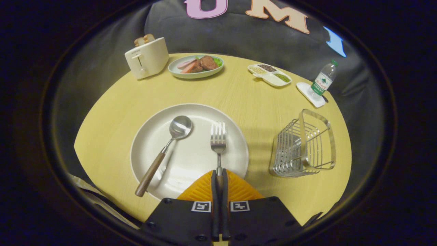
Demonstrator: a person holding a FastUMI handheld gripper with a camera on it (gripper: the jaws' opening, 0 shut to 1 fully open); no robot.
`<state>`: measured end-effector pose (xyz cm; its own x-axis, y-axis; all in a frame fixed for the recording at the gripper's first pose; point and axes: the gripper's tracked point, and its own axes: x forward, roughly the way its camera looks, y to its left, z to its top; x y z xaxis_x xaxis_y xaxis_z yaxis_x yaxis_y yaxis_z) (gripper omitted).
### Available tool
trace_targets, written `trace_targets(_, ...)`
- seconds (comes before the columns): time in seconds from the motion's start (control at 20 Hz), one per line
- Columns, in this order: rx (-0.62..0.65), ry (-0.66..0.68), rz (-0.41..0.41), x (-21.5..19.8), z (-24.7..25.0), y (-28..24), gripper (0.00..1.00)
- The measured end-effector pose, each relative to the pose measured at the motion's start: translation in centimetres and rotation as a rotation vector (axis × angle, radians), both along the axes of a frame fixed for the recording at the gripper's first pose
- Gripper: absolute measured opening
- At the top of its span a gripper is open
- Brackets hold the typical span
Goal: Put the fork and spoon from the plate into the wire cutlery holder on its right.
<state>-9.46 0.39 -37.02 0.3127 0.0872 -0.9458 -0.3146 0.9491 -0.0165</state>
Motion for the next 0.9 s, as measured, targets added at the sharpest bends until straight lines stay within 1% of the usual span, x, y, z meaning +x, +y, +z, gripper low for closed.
trace_targets(0.25, -0.002, -0.011, -0.006, 2.0, 3.8, -1.7, 0.06)
trace_targets(0.4, 0.001, -0.004, -0.032, 2.8, 5.7, -3.4, 0.06)
trace_targets(0.7, -0.042, 0.009, -0.107, 3.7, 7.7, -8.3, 0.06)
trace_targets(0.9, -0.078, 0.036, -0.186, 3.6, 7.6, -11.4, 0.07)
